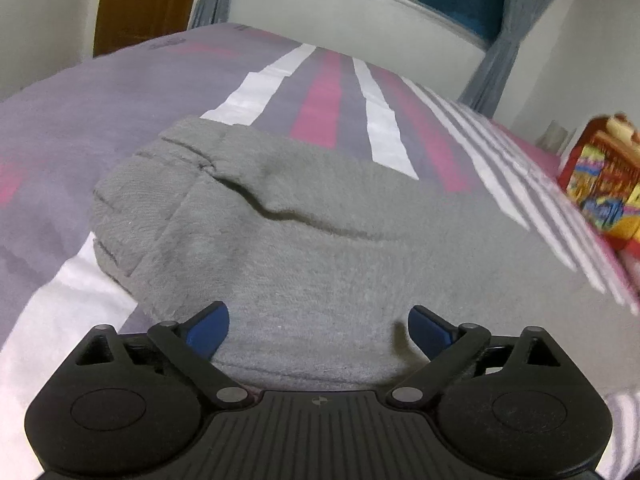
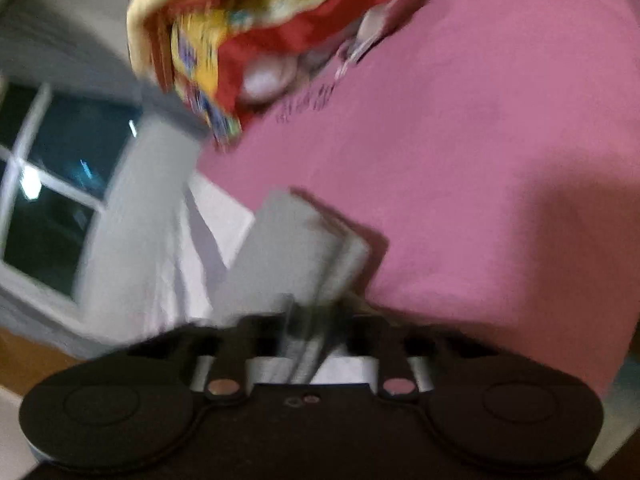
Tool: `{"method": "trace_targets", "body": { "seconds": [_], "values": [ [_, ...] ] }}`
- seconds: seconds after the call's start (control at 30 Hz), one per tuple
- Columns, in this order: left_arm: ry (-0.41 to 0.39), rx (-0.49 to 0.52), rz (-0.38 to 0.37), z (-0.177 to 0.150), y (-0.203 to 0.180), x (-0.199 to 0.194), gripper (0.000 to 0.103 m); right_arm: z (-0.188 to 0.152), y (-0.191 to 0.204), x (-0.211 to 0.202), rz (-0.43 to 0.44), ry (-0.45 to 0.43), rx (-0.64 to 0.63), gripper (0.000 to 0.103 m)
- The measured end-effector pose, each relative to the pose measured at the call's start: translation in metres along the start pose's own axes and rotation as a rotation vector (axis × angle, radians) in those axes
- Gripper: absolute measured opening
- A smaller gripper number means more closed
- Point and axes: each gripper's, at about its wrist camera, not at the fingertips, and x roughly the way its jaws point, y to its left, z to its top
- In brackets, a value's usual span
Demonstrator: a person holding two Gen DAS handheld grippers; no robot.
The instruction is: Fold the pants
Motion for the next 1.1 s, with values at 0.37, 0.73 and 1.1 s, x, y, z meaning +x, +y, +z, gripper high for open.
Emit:
{"method": "trace_targets", "body": {
  "seconds": [0.37, 0.73, 1.1],
  "values": [
    [-0.015, 0.053, 0.038, 0.000, -0.010, -0.010, 0.098, 0.010, -0.008, 0.007, -0.022, 0.045, -0.108, 0.010],
    [-0.171, -0.287, 0.006, -0.001, 0.080, -0.054, 0.054, 0.009, -0.008, 0.002, -0.019, 0.074, -0.112, 0.012],
    [-0.090, -0.306, 0.081, 0.006, 0.089, -0.028, 0.012, 0.015, -0.014, 0.009, -0.011, 0.080, -0.060, 0.012]
  ]
}}
